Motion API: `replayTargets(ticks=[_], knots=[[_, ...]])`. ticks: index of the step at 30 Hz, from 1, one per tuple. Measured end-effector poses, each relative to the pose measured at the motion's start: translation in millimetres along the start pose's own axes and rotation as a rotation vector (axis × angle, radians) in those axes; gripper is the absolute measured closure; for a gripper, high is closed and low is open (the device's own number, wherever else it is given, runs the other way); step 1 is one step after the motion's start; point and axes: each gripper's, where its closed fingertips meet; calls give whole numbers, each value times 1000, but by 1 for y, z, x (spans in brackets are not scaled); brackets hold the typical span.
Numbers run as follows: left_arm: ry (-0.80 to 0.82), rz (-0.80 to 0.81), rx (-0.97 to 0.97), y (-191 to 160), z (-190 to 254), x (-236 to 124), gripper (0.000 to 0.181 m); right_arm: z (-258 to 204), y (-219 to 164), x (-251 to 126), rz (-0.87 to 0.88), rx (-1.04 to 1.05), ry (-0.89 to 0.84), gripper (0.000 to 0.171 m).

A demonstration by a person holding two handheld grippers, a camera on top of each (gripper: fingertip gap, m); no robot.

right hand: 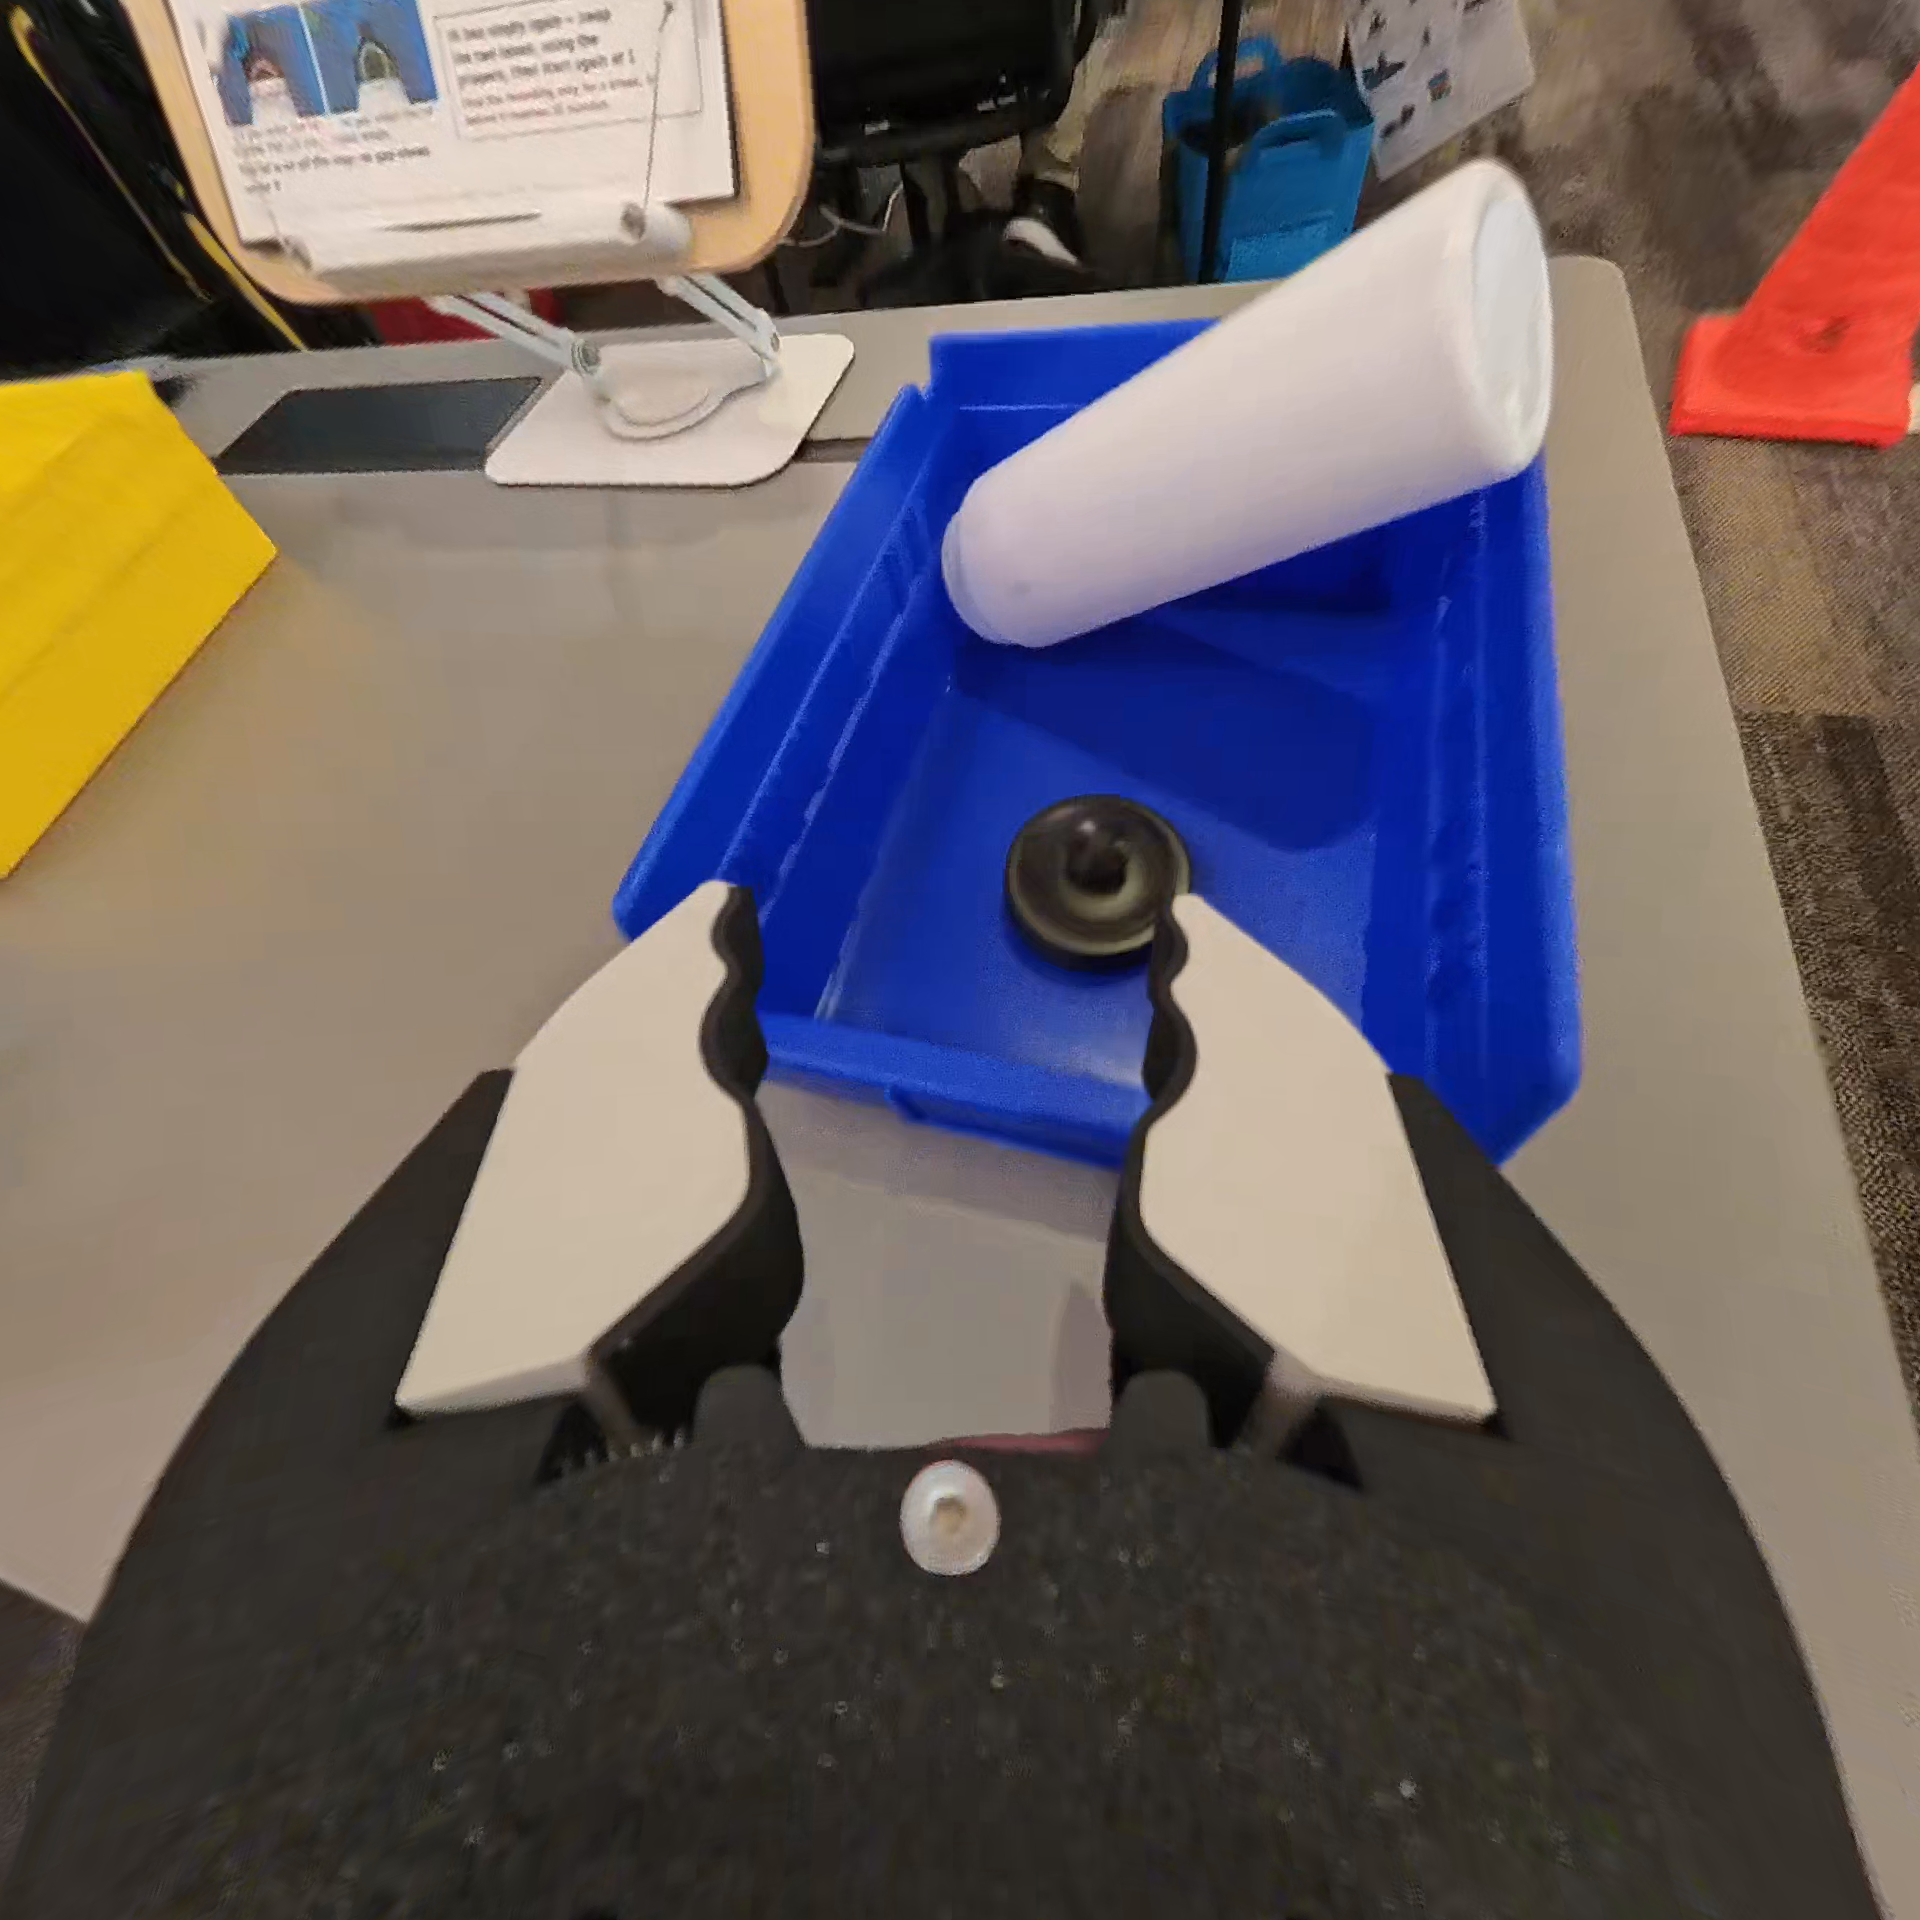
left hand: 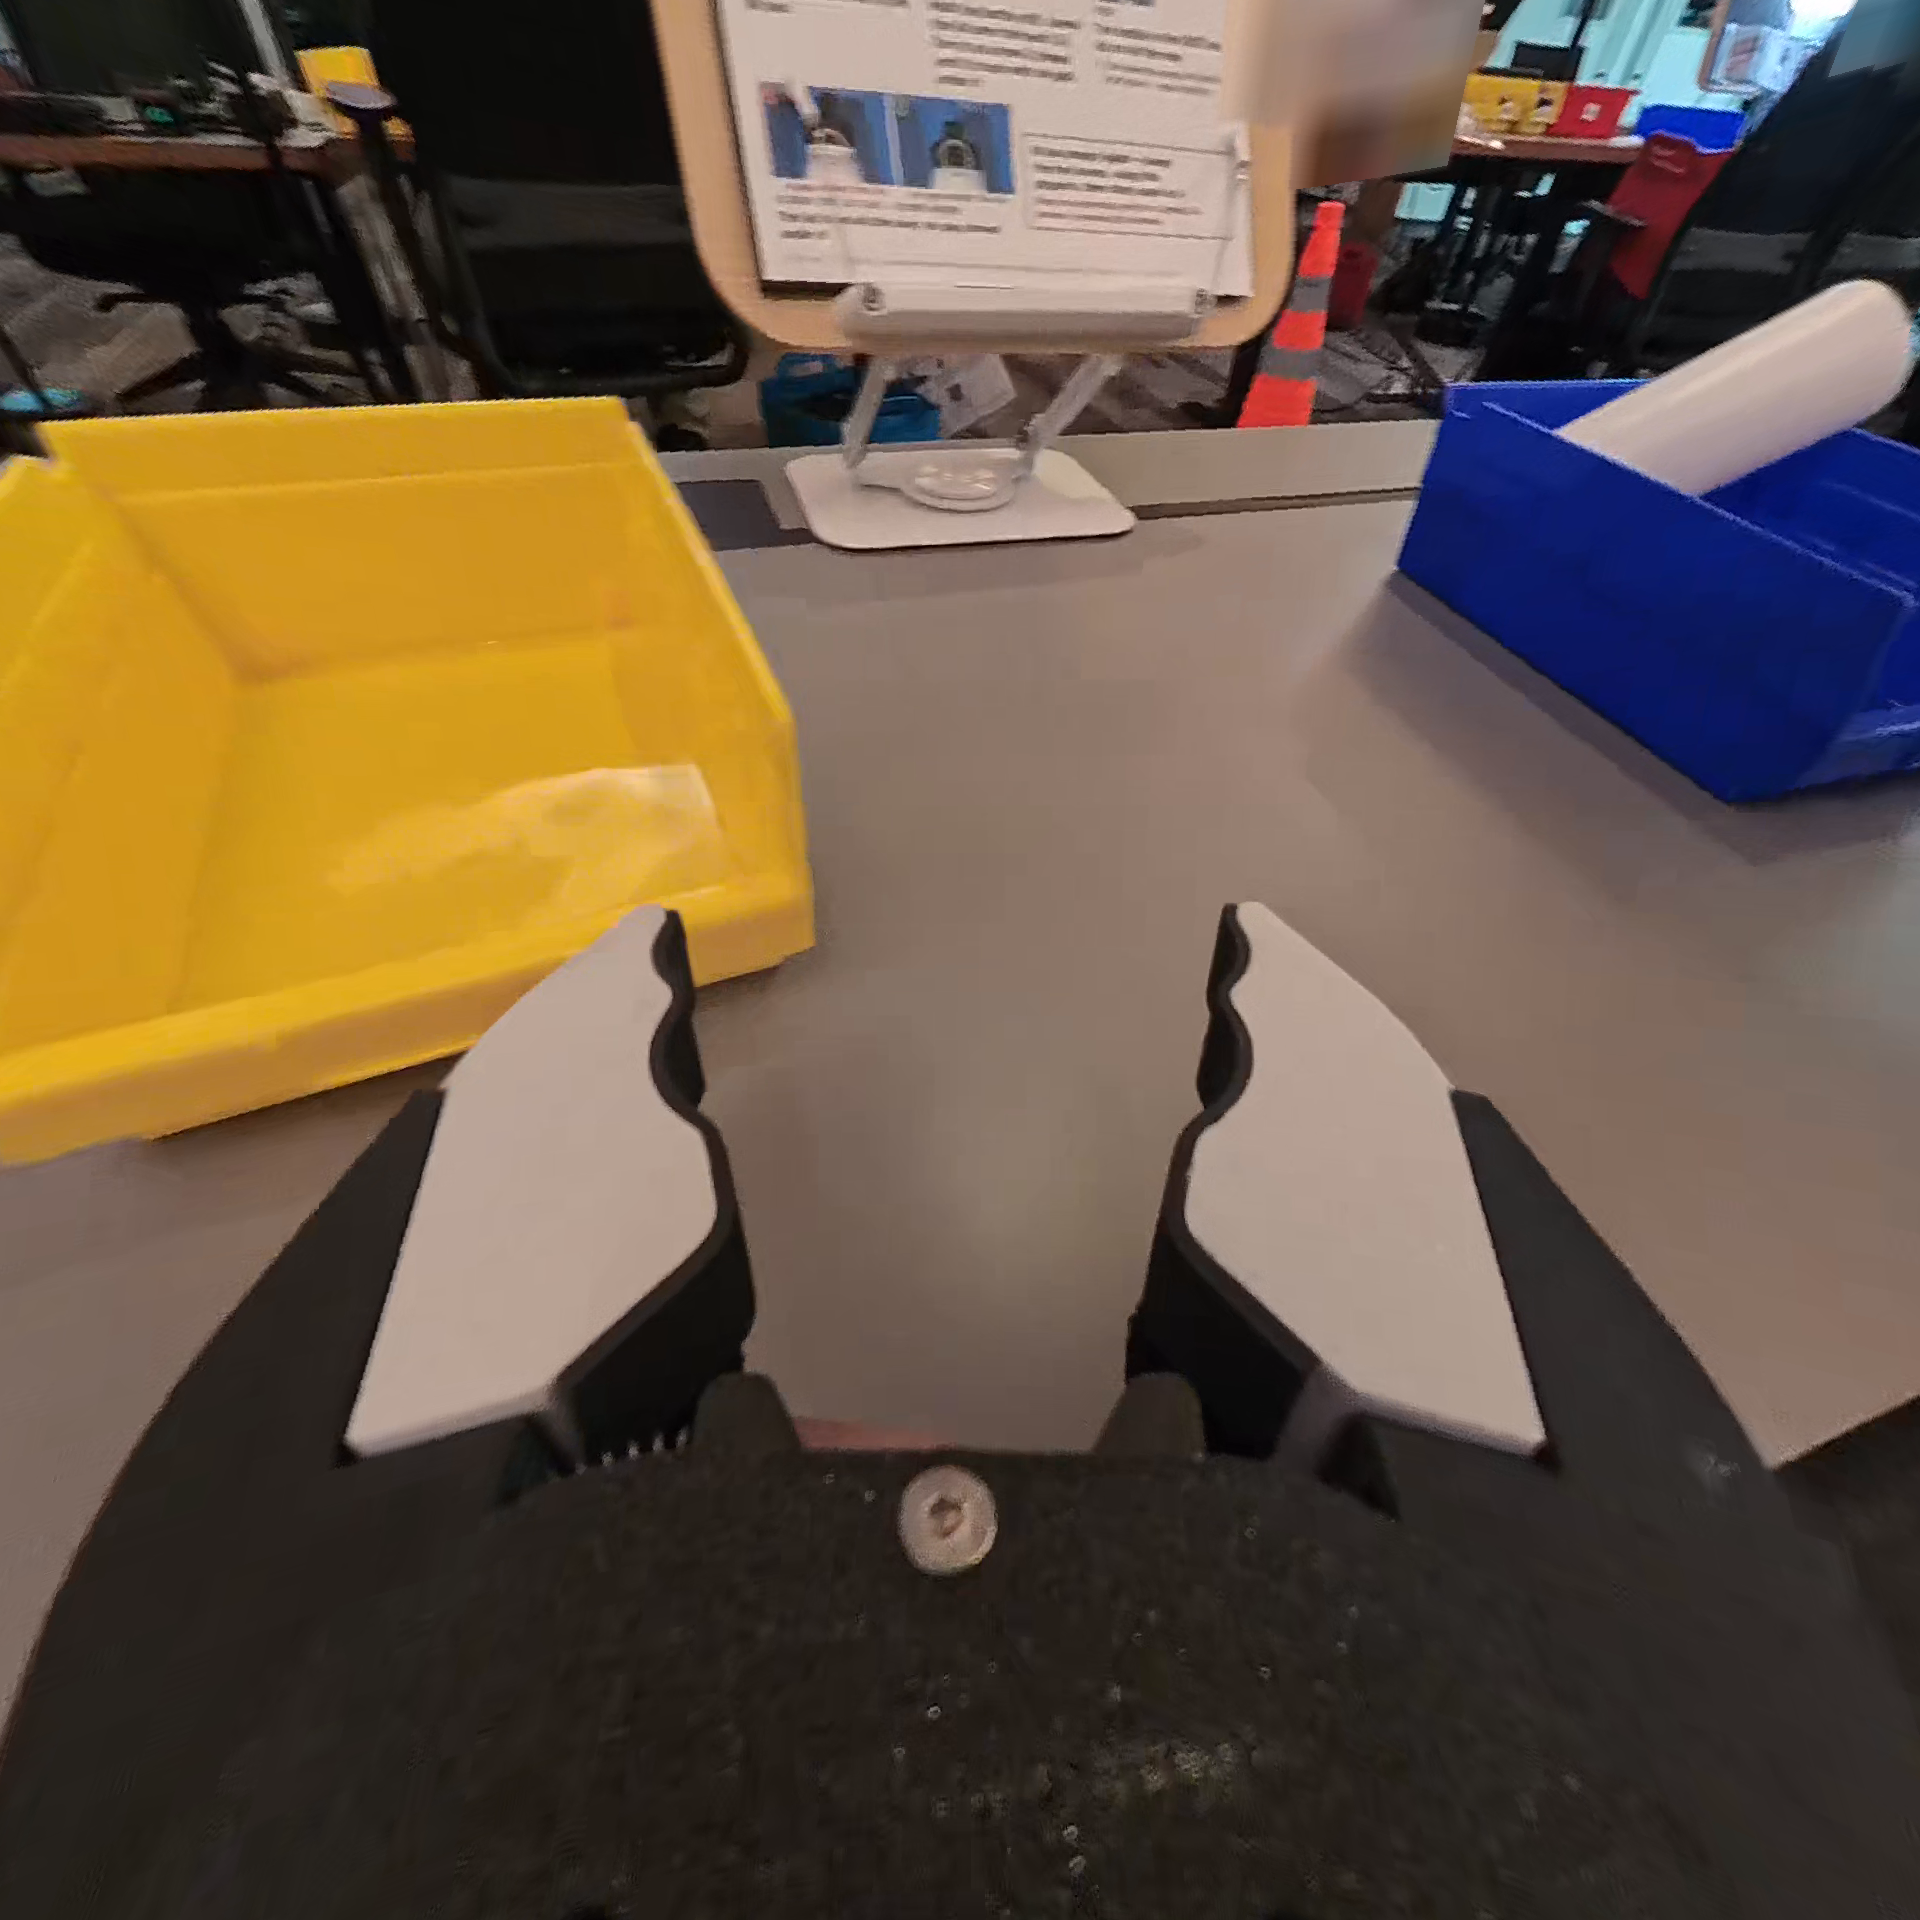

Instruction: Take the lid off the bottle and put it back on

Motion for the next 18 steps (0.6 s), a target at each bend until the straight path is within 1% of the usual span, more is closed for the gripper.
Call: replayTargets(ticks=[3,5,7,9,11,13,15,18], knots=[[74,-23,9,-5,-33,-2,90,-15,-38,-11,32,-56,-75,93],[74,-75,-35,-19,-46,4,90,-14,-61,-20,88,-67,-167,98],[50,-98,-120,-25,-51,10,90,-27,-65,-26,132,-22,-118,99],[38,-93,-159,-25,-52,12,92,-32,-58,-31,144,14,-90,100],[60,-89,-136,-24,-55,14,95,-23,-54,-35,178,-13,-146,101],[76,-84,-112,-23,-56,14,97,-10,-60,-35,171,-44,-210,104],[77,-86,-91,-23,-53,13,98,-5,-68,-32,141,-19,-209,103],[73,-86,-78,-24,-51,12,98,2,-68,-31,145,16,-214,104]])
Point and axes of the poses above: each gripper's, where its closed fingertips meet, x out along the fingers, y out of its top, z = x × y across the jaws, and after that the axes turned 3 degrees about -x, right-handed
